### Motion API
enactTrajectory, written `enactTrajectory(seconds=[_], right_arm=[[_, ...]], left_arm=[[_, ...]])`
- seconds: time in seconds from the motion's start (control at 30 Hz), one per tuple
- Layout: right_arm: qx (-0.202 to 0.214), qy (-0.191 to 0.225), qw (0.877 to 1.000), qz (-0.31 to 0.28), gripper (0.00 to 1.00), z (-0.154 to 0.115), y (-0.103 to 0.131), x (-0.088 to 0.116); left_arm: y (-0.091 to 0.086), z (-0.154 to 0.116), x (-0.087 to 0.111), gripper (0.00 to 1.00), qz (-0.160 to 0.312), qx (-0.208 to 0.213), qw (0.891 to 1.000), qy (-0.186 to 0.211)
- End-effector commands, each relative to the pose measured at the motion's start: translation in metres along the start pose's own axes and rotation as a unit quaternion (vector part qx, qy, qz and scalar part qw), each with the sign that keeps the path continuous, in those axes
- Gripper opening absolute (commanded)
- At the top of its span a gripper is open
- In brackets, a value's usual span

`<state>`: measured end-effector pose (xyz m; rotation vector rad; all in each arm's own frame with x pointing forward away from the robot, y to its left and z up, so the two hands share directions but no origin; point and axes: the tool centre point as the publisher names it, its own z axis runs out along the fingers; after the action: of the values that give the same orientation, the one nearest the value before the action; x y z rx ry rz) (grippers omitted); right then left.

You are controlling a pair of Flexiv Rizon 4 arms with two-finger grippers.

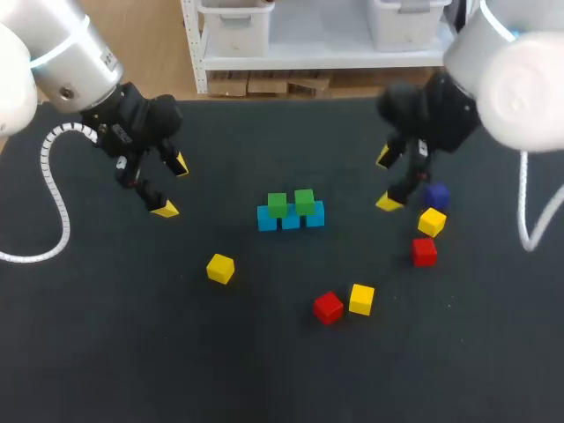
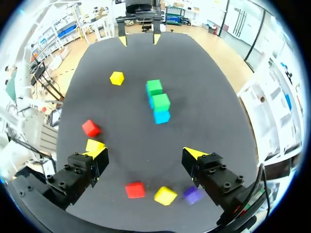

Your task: Place the blue cubes, place green cubes on the blue cubes, place the yellow cubes on the green cubes, then place the red cubes on the yellow cubes, and place purple cube on the red cubes.

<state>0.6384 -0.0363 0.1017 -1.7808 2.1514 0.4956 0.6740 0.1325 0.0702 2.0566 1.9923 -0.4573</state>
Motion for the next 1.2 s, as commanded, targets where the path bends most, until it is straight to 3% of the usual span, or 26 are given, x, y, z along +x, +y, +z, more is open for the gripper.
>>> enactTrajectory(seconds=[0.03, 0.4, 0.67, 0.93, 1.2], right_arm=[[0.075, -0.01, 0.997, 0.014, 1.0, -0.003, 0.042, 0.011], [0.115, -0.006, 0.993, 0.02, 1.0, 0.013, 0.088, 0.032], [0.098, 0.001, 0.995, 0.011, 1.0, 0.029, 0.116, 0.053], [0.09, 0.001, 0.996, 0.009, 1.0, 0.045, 0.12, 0.063], [0.081, -0.003, 0.997, 0.007, 1.0, 0.057, 0.123, 0.058]], left_arm=[[0.0, 0.0, 0.001, 1.0, 0.001, -0.001, 1.0, -0.001], [0.0, 0.0, 0.001, 1.0, 0.001, -0.001, 1.0, -0.001], [0.0, 0.0, 0.001, 1.0, 0.001, -0.001, 1.0, -0.001], [0.0, 0.0, 0.001, 1.0, 0.001, -0.001, 1.0, -0.001], [0.0, 0.0, 0.001, 1.0, 0.001, -0.001, 1.0, -0.001]])
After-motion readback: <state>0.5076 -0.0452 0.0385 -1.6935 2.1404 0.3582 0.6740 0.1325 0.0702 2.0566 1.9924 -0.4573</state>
